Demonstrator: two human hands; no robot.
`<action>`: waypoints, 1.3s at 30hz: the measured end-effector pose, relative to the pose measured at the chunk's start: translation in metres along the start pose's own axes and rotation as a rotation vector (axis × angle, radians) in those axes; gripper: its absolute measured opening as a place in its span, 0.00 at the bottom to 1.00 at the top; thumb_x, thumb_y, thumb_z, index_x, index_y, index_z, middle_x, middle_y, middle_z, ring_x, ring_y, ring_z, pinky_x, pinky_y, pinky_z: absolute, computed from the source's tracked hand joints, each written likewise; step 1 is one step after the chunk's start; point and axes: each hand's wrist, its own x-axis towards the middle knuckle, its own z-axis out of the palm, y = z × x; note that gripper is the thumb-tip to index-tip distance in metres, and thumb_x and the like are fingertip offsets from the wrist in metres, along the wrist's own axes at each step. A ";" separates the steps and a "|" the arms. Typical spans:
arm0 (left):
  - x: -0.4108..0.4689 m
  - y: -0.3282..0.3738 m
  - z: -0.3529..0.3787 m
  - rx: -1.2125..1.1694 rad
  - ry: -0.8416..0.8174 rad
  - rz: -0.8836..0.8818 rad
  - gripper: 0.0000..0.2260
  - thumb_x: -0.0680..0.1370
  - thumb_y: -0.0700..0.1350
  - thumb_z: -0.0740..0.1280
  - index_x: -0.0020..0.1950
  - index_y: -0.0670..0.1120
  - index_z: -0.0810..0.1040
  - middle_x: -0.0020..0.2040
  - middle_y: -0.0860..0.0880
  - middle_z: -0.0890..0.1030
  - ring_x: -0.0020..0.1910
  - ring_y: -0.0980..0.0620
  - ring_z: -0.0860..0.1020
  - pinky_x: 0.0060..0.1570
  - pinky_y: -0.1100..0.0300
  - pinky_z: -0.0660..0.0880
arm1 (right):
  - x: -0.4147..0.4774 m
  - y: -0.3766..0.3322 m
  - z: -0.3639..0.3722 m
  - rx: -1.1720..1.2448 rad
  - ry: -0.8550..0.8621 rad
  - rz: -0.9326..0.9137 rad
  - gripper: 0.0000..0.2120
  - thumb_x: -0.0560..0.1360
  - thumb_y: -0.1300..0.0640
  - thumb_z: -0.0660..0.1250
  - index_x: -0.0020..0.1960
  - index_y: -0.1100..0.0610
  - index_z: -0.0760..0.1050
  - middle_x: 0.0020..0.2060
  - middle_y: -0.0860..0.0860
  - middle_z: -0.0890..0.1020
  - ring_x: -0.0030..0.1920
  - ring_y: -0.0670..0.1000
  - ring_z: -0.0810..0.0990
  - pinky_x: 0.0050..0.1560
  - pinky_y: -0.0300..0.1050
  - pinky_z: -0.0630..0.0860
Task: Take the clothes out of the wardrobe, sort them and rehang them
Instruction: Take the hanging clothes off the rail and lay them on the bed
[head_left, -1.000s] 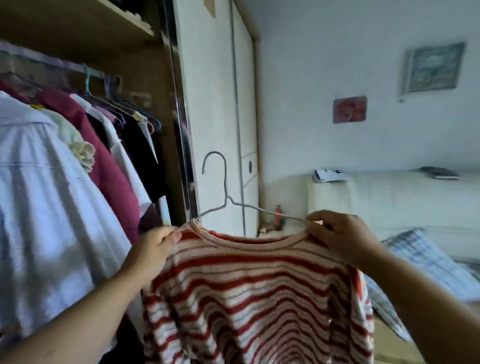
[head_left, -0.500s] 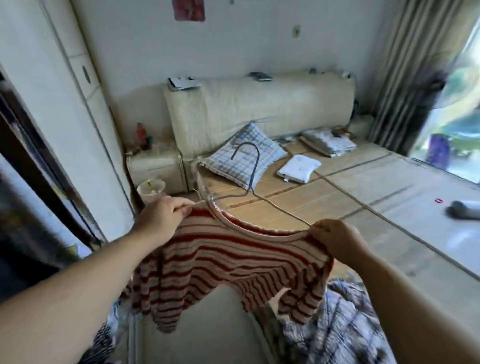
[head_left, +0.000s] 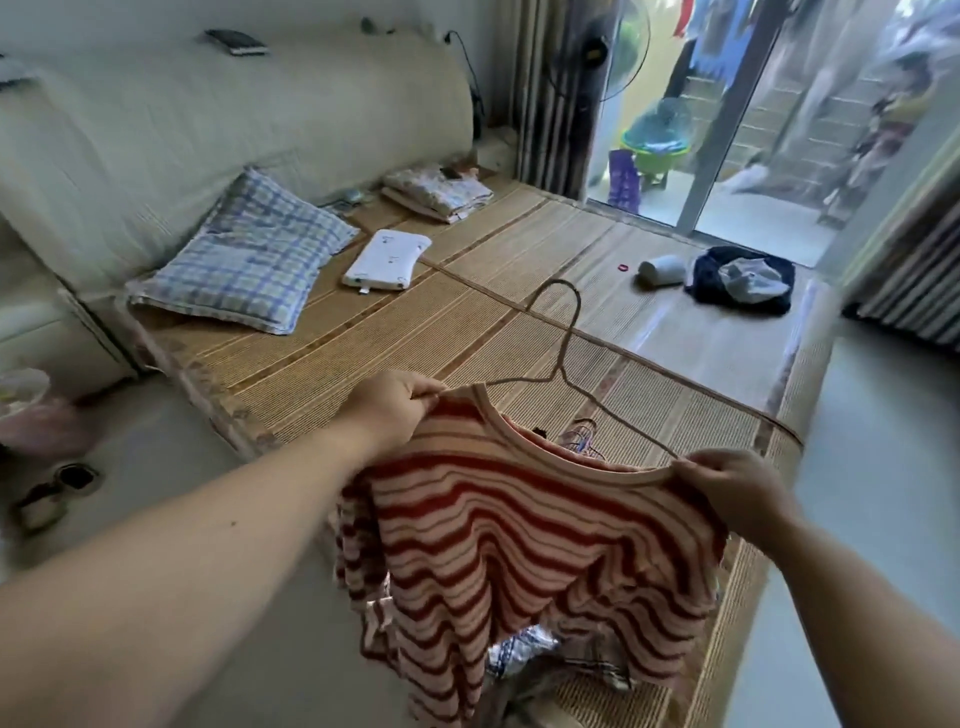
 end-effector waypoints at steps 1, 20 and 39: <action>0.013 0.005 0.014 0.018 -0.028 -0.004 0.10 0.78 0.46 0.65 0.58 0.51 0.81 0.58 0.52 0.81 0.59 0.52 0.77 0.50 0.68 0.66 | 0.009 0.013 0.000 -0.004 -0.005 0.029 0.08 0.74 0.50 0.68 0.37 0.48 0.81 0.35 0.49 0.83 0.39 0.51 0.81 0.41 0.45 0.77; 0.177 -0.042 0.230 0.254 -0.322 -0.332 0.26 0.78 0.53 0.61 0.75 0.57 0.59 0.71 0.45 0.66 0.68 0.45 0.67 0.67 0.49 0.65 | 0.202 0.161 0.104 -0.193 -0.235 0.293 0.14 0.78 0.50 0.63 0.63 0.46 0.74 0.47 0.49 0.83 0.45 0.44 0.82 0.38 0.34 0.70; -0.046 -0.090 -0.079 0.332 0.240 -0.430 0.26 0.74 0.57 0.65 0.71 0.61 0.65 0.74 0.54 0.63 0.70 0.48 0.67 0.67 0.56 0.66 | 0.062 -0.302 0.194 -0.220 -0.503 -1.063 0.21 0.76 0.46 0.63 0.68 0.44 0.68 0.64 0.49 0.73 0.63 0.53 0.74 0.61 0.46 0.72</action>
